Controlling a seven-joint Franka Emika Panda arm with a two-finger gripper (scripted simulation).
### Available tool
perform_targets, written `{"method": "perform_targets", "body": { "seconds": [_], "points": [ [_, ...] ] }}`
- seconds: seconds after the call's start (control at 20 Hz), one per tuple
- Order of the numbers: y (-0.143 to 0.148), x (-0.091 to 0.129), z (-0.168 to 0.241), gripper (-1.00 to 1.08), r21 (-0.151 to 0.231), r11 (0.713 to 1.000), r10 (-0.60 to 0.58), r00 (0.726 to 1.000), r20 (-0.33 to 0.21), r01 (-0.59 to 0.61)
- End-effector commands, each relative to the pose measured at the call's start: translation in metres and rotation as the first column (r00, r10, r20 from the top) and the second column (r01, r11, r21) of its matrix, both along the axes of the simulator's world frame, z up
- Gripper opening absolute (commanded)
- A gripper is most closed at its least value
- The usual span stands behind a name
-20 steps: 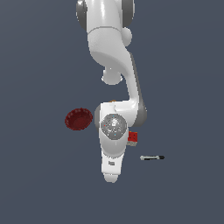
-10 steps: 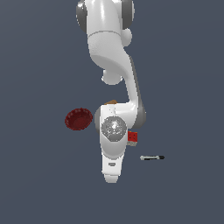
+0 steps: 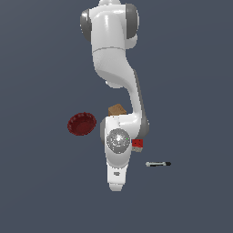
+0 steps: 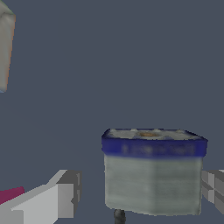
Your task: Pick up a designated object from a clutter of objects.
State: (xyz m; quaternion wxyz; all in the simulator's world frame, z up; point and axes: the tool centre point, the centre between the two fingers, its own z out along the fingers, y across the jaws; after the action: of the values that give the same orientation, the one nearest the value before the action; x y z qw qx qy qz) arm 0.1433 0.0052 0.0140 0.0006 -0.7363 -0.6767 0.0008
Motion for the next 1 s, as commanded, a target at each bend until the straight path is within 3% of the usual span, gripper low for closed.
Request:
{"method": "perform_targets", "body": {
  "seconds": [0.0,0.05,0.1,0.95],
  "points": [
    [0.0000,0.0014,-0.0016,1.00,0.000,1.000,0.000,1.000,0.002,0.000],
    [0.0000,0.0016,-0.0015,1.00,0.000,1.000,0.000,1.000,0.002,0.000],
    [0.0000,0.0016,-0.0015,-1.00,0.000,1.000,0.000,1.000,0.002,0.000],
    [0.0030,-0.0032,0.0070,-1.00,0.000,1.000,0.000,1.000,0.002,0.000]
  ]
}}
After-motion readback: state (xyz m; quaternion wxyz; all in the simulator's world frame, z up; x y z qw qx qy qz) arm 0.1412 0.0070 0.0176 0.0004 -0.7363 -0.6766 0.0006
